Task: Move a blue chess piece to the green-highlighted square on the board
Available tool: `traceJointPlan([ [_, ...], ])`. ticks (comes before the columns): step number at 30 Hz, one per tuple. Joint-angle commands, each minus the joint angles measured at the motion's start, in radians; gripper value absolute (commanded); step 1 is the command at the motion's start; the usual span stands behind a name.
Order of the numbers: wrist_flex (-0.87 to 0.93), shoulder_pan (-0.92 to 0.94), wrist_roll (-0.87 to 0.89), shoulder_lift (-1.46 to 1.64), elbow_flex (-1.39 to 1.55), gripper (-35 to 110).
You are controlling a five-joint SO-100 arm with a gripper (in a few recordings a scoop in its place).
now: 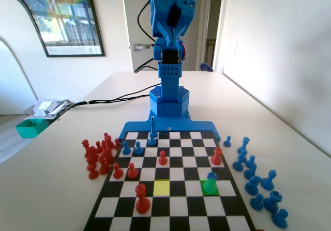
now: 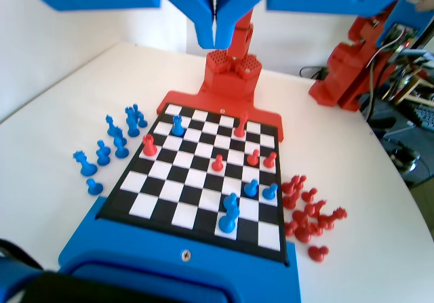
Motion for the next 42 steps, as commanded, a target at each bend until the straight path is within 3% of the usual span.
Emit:
traceJointPlan([
  [1, -0.014, 0.006, 0.003, 0.043, -0.003, 1],
  [11, -0.043, 0.023, 0.020, 0.173, 0.002, 1],
  [42, -0.041, 0.018, 0.020, 0.173, 0.002, 1],
])
